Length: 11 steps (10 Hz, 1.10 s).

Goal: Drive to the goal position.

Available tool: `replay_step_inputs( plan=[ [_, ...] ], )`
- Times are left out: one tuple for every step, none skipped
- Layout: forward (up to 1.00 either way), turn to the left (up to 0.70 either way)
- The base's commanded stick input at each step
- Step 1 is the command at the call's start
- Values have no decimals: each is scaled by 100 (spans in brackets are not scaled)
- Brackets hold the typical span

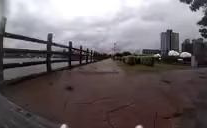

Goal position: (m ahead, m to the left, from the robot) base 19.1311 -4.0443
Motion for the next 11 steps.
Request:
replay_step_inputs(
  plan=[
    [85,1],
    [85,1],
    [85,1],
    [85,1],
    [85,1],
    [85,1],
    [85,1],
    [85,1],
    [85,1],
    [85,1],
    [85,1]
  ],
)
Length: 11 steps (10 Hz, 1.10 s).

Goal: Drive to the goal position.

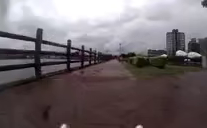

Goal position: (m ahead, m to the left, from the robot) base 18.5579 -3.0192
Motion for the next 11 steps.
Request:
replay_step_inputs(
  plan=[
    [85,0],
    [85,-5],
    [85,-19],
    [85,-28],
    [85,-32],
    [85,-33],
    [85,-33],
    [85,-33],
    [85,-11],
    [85,-1],
    [85,1]
  ],
)
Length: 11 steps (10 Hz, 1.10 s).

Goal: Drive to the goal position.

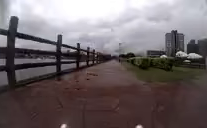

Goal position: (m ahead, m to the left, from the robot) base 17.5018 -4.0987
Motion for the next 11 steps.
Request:
replay_step_inputs(
  plan=[
    [85,1],
    [85,1],
    [85,1],
    [85,1],
    [85,1],
    [85,1],
    [85,1],
    [85,1],
    [85,1],
    [85,1],
    [85,1]
  ],
)
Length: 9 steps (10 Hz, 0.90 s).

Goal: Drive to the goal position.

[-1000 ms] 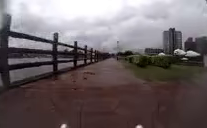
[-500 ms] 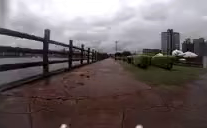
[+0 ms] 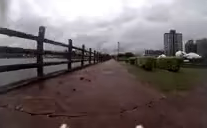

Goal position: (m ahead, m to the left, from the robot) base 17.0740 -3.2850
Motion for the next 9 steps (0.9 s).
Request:
replay_step_inputs(
  plan=[
    [85,1],
    [85,1],
    [85,1],
    [85,1],
    [85,1],
    [85,1],
    [85,1],
    [85,1],
    [85,1]
  ],
)
